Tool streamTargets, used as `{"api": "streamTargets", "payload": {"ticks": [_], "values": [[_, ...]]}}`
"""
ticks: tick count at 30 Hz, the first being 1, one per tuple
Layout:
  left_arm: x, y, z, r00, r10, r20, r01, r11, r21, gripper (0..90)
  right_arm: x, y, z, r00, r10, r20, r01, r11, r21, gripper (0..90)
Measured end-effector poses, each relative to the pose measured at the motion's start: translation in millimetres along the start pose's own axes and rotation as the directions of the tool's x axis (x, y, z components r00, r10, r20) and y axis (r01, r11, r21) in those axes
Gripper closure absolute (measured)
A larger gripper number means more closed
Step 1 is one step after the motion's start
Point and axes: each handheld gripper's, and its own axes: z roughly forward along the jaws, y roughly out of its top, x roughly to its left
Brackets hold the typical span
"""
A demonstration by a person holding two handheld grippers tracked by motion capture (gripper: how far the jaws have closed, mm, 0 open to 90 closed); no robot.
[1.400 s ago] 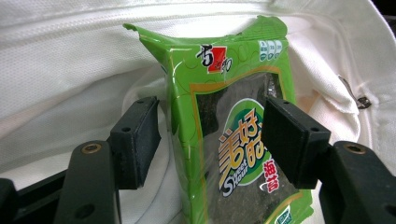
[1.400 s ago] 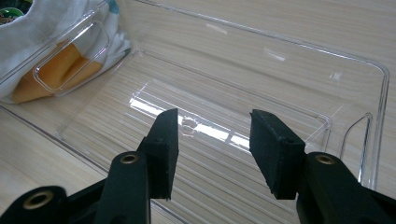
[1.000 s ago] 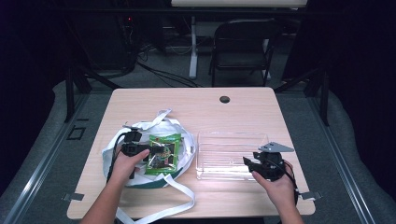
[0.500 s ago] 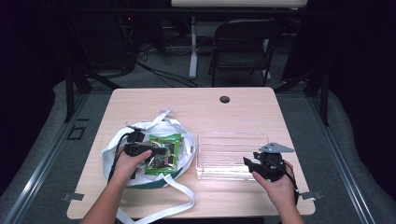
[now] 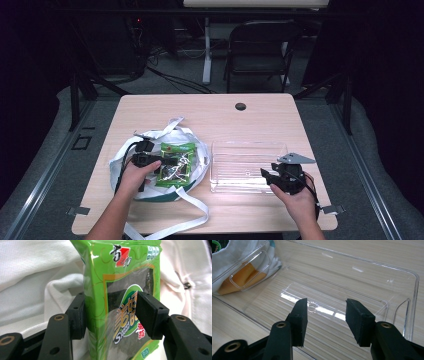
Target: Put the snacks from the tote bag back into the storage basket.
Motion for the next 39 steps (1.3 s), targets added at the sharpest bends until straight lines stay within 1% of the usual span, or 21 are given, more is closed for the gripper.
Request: {"api": "streamTargets", "payload": {"ticks": [4, 6, 7, 10, 13, 17, 19, 21, 26, 29, 35, 39], "values": [[-2.4, 0.6, -4.7, 0.9994, 0.031, 0.018, -0.031, 0.9995, -0.011, 49.1, -0.8, -0.2, -0.3, 1.0000, 0.002, 0.002, -0.002, 1.000, -0.001, 52.4], [-3.3, 0.5, -6.5, 0.9990, 0.037, 0.024, -0.037, 0.9992, -0.015, 50.7, -0.6, 0.1, 0.3, 1.0000, 0.004, -0.002, -0.004, 1.000, -0.004, 52.4], [-3.3, 0.5, -7.7, 0.9987, 0.045, 0.026, -0.045, 0.9990, -0.008, 51.8, -0.5, 0.3, 0.3, 1.0000, 0.002, -0.004, -0.002, 1.000, 0.001, 52.4], [-3.7, 0.0, -9.5, 0.9980, 0.056, 0.029, -0.056, 0.9984, -0.008, 54.8, 0.1, 0.7, 1.3, 1.0000, -0.004, -0.001, 0.004, 1.000, 0.007, 52.4], [-4.7, 0.2, -12.7, 0.9969, 0.066, 0.044, -0.065, 0.9978, -0.008, 57.3, 0.0, 0.8, 1.9, 1.0000, -0.003, -0.001, 0.003, 1.000, 0.006, 52.4], [-6.0, 0.2, -16.2, 0.9960, 0.069, 0.057, -0.068, 0.9976, -0.009, 60.4, -0.1, 1.4, 2.3, 1.0000, 0.000, -0.003, 0.000, 1.000, 0.003, 52.4], [-6.1, 0.3, -18.0, 0.9948, 0.083, 0.060, -0.083, 0.9966, -0.006, 61.9, 0.4, 1.7, 3.0, 1.0000, -0.001, -0.007, 0.001, 1.000, 0.003, 52.4], [-6.8, 0.0, -19.2, 0.9946, 0.083, 0.062, -0.083, 0.9965, -0.003, 62.8, 1.3, 1.9, 3.5, 1.0000, 0.001, -0.009, -0.001, 1.000, 0.003, 52.4], [-6.9, -0.6, -23.2, 0.9920, 0.103, 0.073, -0.103, 0.9946, -0.005, 66.1, 1.5, 2.3, 4.0, 0.9999, -0.003, -0.014, 0.003, 1.000, 0.000, 52.4], [-6.5, -1.3, -25.1, 0.9919, 0.100, 0.079, -0.099, 0.9950, -0.010, 67.8, 1.7, 2.6, 4.3, 0.9999, -0.006, -0.012, 0.006, 1.000, 0.002, 52.4], [-2.9, -1.9, -30.0, 0.9898, 0.090, 0.110, -0.088, 0.9959, -0.020, 71.3, 2.2, 2.9, 6.3, 0.9999, -0.011, -0.012, 0.011, 1.000, 0.008, 52.4], [-2.2, -2.4, -31.7, 0.9878, 0.098, 0.122, -0.095, 0.9951, -0.027, 71.6, 1.7, 2.9, 7.2, 0.9998, -0.012, -0.014, 0.012, 1.000, 0.012, 52.4]]}}
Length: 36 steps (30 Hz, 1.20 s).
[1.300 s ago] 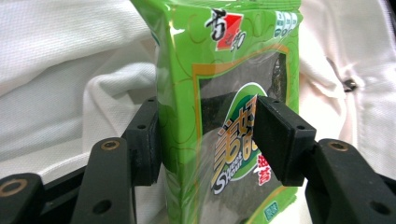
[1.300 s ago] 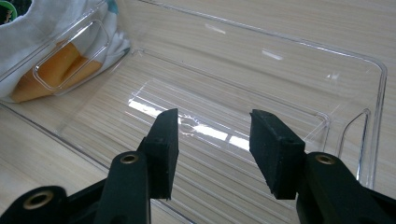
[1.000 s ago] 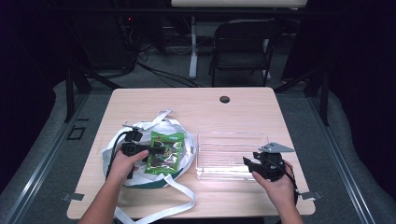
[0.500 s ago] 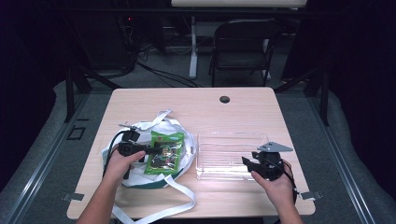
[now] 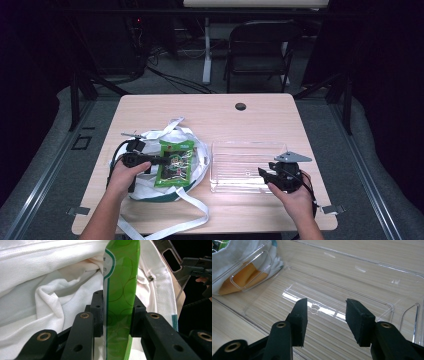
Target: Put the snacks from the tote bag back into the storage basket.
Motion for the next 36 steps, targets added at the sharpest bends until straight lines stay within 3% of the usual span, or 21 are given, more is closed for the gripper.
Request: {"api": "streamTargets", "payload": {"ticks": [8, 23, 36], "values": [[1.3, -0.9, -4.2, 0.9999, 0.009, 0.008, -0.009, 0.9999, -0.012, 71.7, 0.2, 0.4, 2.1, 1.0000, 0.003, -0.003, -0.003, 1.000, -0.009, 52.4], [-1.0, 0.1, -13.6, 0.9991, 0.031, -0.029, -0.033, 0.9977, -0.059, 71.7, 0.1, 1.2, 2.6, 1.0000, -0.006, -0.002, 0.006, 1.000, -0.005, 52.4], [-6.9, 1.5, -23.1, 0.9926, 0.088, -0.084, -0.100, 0.9845, -0.144, 71.8, 0.6, 1.1, 3.0, 0.9999, -0.011, -0.004, 0.011, 1.000, -0.009, 52.4]]}}
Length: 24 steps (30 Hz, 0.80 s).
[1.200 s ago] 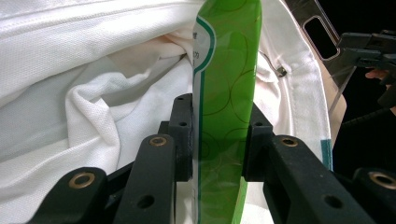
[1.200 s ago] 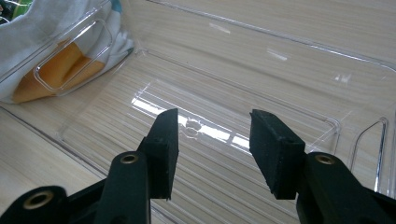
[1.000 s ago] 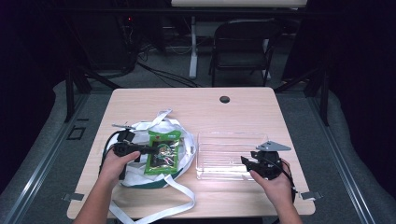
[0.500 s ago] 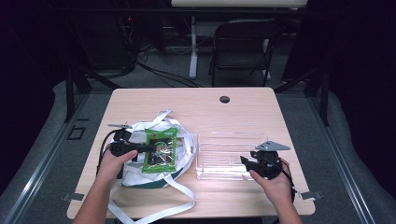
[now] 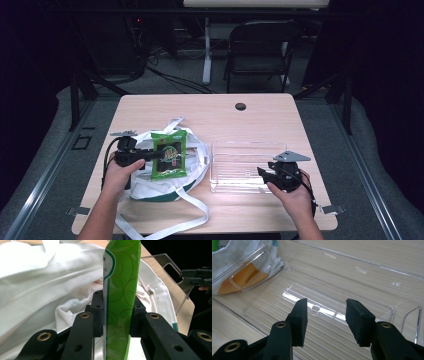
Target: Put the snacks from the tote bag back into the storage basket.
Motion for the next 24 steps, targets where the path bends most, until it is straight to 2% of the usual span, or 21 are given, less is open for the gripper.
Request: {"api": "streamTargets", "payload": {"ticks": [4, 13, 24], "values": [[-2.8, 1.7, -3.0, 0.9995, 0.029, -0.012, -0.029, 0.9994, -0.018, 71.8, -0.2, 0.0, -0.2, 1.0000, -0.001, -0.001, 0.001, 1.000, 0.000, 52.4], [-8.6, 3.5, -7.9, 0.9982, 0.050, -0.033, -0.052, 0.9964, -0.067, 71.8, 0.5, 0.2, -0.8, 0.9999, -0.011, 0.003, 0.011, 1.000, -0.002, 52.4], [-15.1, 5.3, -12.1, 0.9945, 0.088, -0.057, -0.094, 0.9886, -0.117, 71.9, 0.6, 0.3, -1.5, 0.9999, -0.015, 0.003, 0.015, 1.000, -0.011, 52.4]]}}
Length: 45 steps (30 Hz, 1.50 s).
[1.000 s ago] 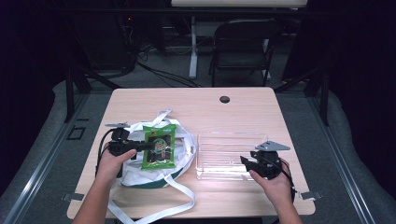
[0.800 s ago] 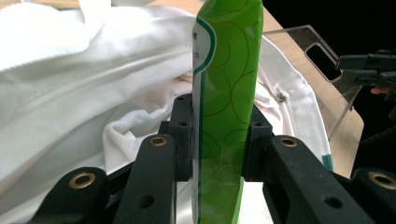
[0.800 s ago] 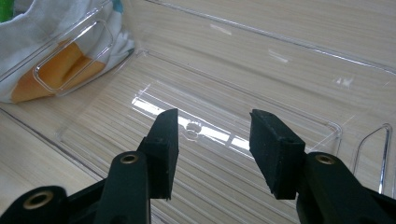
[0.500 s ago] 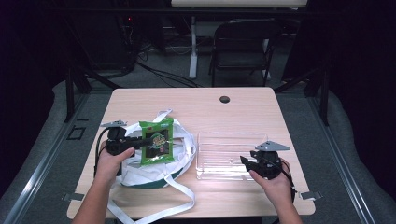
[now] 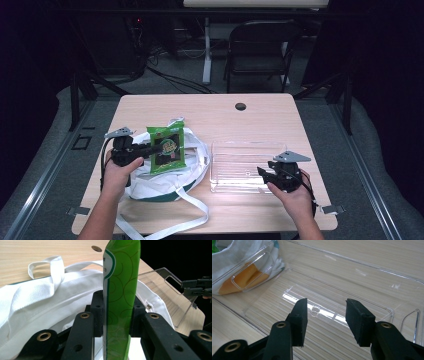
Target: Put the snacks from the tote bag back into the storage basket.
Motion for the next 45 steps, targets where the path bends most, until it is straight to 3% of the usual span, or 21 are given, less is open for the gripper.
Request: {"api": "streamTargets", "payload": {"ticks": [22, 41, 45], "values": [[-19.6, 8.7, -5.3, 0.9980, 0.057, 0.026, -0.056, 0.9973, -0.048, 72.0, 2.8, 1.6, -1.9, 0.9993, -0.037, -0.006, 0.037, 0.999, -0.002, 51.4], [-36.3, 12.6, -2.5, 0.9933, 0.095, 0.067, -0.091, 0.9940, -0.061, 72.0, 6.9, 4.6, -4.7, 0.9950, -0.100, -0.005, 0.100, 0.995, -0.018, 50.8], [-39.2, 12.8, -0.8, 0.9923, 0.099, 0.075, -0.095, 0.9938, -0.059, 72.1, 8.1, 6.6, -6.2, 0.9913, -0.131, -0.015, 0.131, 0.991, -0.005, 53.7]]}}
